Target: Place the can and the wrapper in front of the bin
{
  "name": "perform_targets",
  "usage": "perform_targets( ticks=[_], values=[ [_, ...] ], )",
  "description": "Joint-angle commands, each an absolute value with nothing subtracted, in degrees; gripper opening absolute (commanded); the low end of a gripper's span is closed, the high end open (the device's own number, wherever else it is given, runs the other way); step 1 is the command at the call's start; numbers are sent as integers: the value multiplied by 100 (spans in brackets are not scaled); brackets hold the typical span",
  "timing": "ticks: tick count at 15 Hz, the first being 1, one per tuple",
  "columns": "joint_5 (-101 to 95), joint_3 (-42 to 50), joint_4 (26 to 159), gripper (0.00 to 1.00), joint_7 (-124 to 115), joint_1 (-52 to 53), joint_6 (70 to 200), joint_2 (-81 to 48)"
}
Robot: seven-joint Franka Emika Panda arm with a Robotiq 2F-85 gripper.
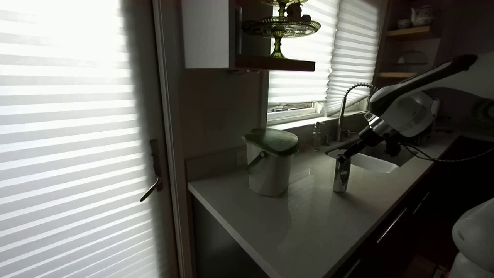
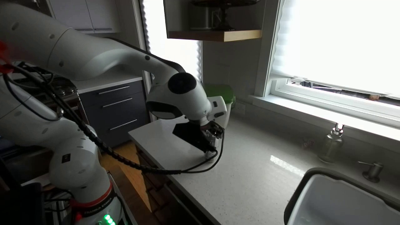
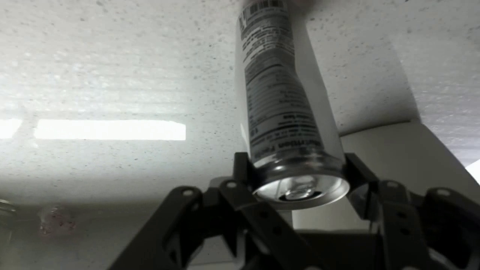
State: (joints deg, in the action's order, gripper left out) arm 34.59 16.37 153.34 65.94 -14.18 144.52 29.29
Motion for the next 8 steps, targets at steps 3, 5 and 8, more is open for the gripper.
perform_targets(
  ticks=[3,5,8],
  values=[
    [3224,1915,15539,63,6469,-1135,14543,3241],
    [3224,1914,15539,63,6475,-1134,14544,3245],
    [3141,1864,15540,38,6452,-955,14595,3244]
  ],
)
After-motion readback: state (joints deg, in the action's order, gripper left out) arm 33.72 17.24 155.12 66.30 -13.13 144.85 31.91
